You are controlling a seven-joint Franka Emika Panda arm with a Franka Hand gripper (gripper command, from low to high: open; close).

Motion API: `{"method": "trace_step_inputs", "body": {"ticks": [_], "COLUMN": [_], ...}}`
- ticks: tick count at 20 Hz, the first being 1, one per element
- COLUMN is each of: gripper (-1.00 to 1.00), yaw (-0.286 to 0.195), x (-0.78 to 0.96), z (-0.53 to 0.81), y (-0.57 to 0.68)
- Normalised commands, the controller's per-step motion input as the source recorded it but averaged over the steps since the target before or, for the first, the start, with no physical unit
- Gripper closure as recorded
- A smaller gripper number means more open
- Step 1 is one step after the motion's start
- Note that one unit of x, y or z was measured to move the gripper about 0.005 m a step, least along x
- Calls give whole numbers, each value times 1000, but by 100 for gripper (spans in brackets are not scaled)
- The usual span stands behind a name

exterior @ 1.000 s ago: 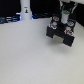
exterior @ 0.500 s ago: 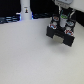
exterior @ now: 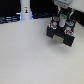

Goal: Open the kcup holder, insert the kcup into the holder, and close the kcup holder

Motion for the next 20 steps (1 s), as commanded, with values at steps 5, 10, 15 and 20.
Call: {"method": "trace_step_inputs", "body": {"ticks": [5,10,15,20], "gripper": [100,100,100,100], "yaw": [-6,10,-1,-11], "x": [-25,64,82,71], "z": [-118,-205,-90,197], "y": [-77,0,12,-155]}}
